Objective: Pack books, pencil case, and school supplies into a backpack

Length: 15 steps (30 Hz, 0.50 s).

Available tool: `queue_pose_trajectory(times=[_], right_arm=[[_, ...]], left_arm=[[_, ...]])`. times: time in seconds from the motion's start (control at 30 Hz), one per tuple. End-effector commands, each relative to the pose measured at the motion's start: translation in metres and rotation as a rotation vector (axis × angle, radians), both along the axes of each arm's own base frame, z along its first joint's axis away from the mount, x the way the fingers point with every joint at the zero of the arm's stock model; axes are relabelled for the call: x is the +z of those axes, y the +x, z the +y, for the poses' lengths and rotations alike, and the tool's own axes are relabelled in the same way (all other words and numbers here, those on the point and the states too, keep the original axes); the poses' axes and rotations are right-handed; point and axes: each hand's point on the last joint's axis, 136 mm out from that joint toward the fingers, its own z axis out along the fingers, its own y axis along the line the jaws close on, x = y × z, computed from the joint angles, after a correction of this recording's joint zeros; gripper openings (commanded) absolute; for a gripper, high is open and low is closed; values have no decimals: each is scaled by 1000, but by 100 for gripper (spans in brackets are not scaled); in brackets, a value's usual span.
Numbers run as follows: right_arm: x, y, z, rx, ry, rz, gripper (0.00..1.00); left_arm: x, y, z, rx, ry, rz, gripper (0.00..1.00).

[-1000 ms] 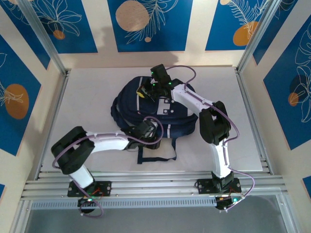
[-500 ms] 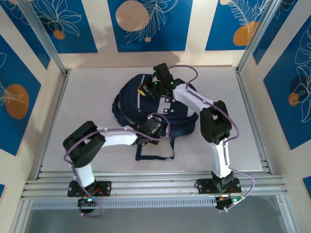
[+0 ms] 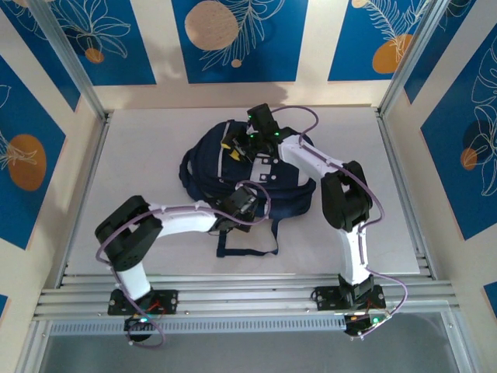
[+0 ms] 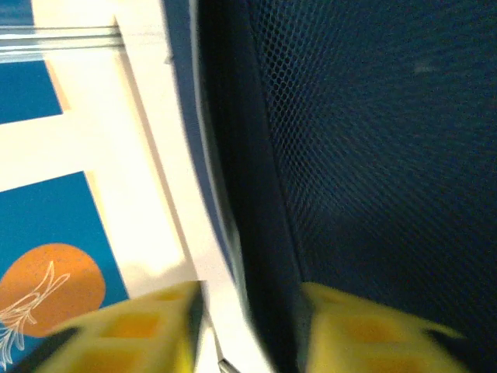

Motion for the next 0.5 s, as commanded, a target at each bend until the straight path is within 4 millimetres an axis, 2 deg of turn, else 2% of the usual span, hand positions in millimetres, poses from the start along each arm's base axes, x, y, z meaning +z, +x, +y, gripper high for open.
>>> queue_pose_trajectory(times=[0.0,0.1,0.2,0.3,0.37,0.47], right_arm=[[38,-13,-30,-7,-90,-79,56],[55,-26,-56,-40,-182,-109,63],[69,-44,-87,-84,-255,-122,64],[75,-66,-117,-139,-309,-124,65],[72,-86,-133,-166,-308,-94,64],[51,-122,-149,-204,-259,-12,58]], left_arm=[[22,-5,14,-23,-16,-25,0],[30,-13,13,-56,-48,-14,0],[30,-19,13,-89,-51,9,0],[30,-23,10,-111,-61,27,0],[35,-27,2,-142,-104,42,0],[39,-31,-10,-167,-163,66,0]])
